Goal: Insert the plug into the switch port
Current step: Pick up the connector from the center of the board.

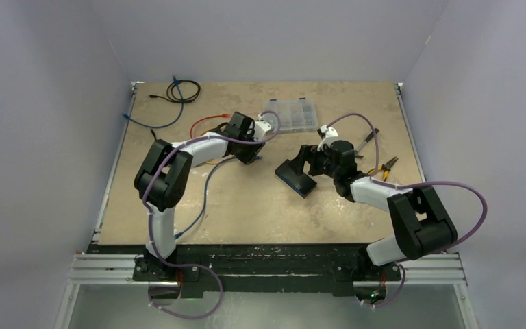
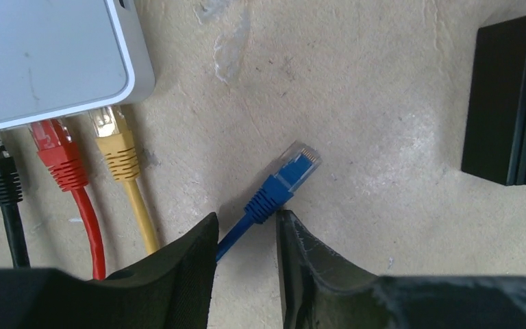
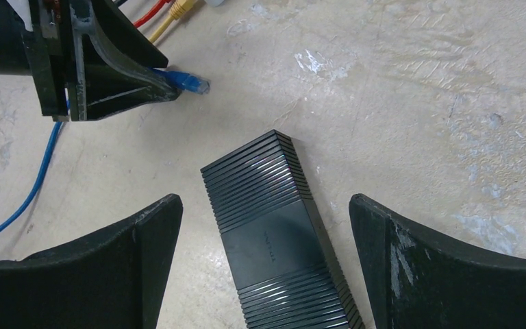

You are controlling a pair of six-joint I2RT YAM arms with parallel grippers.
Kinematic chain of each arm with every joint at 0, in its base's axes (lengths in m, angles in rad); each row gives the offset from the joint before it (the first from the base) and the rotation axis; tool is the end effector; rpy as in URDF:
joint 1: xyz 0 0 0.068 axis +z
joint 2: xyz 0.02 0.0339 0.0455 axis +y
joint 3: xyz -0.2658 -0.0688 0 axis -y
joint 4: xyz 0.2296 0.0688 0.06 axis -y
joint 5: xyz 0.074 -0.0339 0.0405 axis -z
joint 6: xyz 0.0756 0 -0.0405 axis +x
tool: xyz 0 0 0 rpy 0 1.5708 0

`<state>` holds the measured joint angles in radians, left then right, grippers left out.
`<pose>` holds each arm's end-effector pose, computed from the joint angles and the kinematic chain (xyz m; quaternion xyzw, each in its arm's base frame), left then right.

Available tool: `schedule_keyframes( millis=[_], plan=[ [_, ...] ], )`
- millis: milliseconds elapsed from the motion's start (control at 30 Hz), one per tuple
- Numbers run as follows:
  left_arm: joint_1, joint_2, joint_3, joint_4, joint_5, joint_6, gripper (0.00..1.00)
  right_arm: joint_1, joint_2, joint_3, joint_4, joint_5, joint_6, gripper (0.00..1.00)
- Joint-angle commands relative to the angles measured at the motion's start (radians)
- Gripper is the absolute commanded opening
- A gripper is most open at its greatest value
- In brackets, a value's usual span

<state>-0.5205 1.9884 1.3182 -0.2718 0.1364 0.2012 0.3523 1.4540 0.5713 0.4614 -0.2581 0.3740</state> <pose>0.3702 -0.2240 0.1404 0.3547 0.8802 -0.1130 0.2943 0.2894 0.1269 0.1781 -0.0609 0.8331 0.2925 0.4656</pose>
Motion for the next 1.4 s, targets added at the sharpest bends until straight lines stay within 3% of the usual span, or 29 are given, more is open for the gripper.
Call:
schedule_keyframes(
  millis=[0, 367, 733, 1067, 1367],
  plan=[
    [0.010, 0.025, 0.006, -0.032, 0.054, -0.006, 0.32, -0.001, 0.006, 0.019, 0.036, -0.024, 0.005, 0.94],
    [0.008, -0.110, -0.132, -0.004, 0.077, -0.060, 0.00, -0.001, 0.010, 0.019, 0.040, -0.031, 0.008, 0.94],
    [0.008, -0.330, -0.175, 0.038, 0.092, -0.142, 0.00, -0.001, 0.004, 0.017, 0.043, -0.045, 0.005, 0.94],
    [0.000, -0.345, -0.303, 0.193, 0.339, -0.292, 0.00, -0.001, -0.070, -0.043, 0.179, -0.202, 0.019, 0.93],
    [-0.091, -0.336, -0.314, 0.305, 0.441, -0.323, 0.00, -0.001, -0.092, -0.062, 0.266, -0.315, 0.140, 0.89]
  ],
)
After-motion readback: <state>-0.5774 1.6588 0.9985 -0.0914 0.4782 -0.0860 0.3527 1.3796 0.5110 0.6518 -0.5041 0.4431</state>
